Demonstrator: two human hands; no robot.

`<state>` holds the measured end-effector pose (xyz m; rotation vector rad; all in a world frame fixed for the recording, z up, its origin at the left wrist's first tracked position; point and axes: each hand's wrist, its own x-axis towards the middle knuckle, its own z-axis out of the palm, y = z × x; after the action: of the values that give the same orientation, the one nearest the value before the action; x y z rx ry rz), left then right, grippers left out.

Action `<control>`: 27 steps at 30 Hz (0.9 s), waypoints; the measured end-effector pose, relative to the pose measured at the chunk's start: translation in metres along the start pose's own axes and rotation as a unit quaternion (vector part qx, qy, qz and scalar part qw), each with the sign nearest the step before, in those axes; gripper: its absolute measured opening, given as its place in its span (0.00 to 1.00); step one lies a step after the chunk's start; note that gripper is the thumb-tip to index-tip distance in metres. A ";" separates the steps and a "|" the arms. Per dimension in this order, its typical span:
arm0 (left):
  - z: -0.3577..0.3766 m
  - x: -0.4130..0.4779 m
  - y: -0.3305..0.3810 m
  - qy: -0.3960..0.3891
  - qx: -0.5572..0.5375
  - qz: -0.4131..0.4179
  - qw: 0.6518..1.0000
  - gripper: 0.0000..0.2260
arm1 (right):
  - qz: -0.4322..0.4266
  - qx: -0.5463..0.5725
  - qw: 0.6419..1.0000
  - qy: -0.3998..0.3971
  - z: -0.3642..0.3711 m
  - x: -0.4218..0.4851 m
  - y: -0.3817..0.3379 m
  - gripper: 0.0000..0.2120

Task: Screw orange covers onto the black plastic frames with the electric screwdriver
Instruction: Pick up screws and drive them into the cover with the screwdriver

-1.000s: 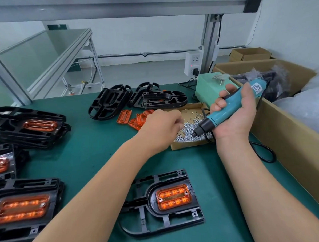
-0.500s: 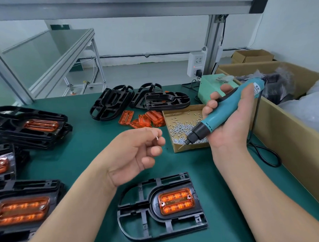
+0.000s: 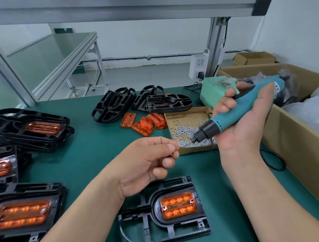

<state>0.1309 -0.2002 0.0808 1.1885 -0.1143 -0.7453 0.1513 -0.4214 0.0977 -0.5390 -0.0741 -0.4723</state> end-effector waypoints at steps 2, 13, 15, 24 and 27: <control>0.002 0.001 -0.002 0.005 0.001 -0.002 1.000 0.05 | 0.004 0.003 1.000 -0.002 0.002 -0.002 0.001 0.21; 0.000 0.001 -0.003 -0.010 0.023 0.010 1.000 0.02 | 0.021 -0.028 0.999 -0.007 0.007 -0.010 0.009 0.20; 0.001 0.000 -0.004 -0.009 0.032 0.013 0.999 0.01 | 0.022 -0.027 0.999 -0.006 0.006 -0.010 0.010 0.20; -0.001 0.001 -0.003 0.010 0.019 0.013 1.000 0.04 | 0.005 -0.016 1.000 -0.002 0.001 -0.006 0.005 0.20; -0.001 0.001 -0.004 0.008 0.019 0.009 1.000 0.05 | 0.002 -0.014 1.000 -0.004 0.001 -0.006 0.005 0.19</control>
<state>0.1305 -0.2005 0.0768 1.2282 -0.1263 -0.7214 0.1488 -0.4145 0.0950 -0.5678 -0.0743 -0.4670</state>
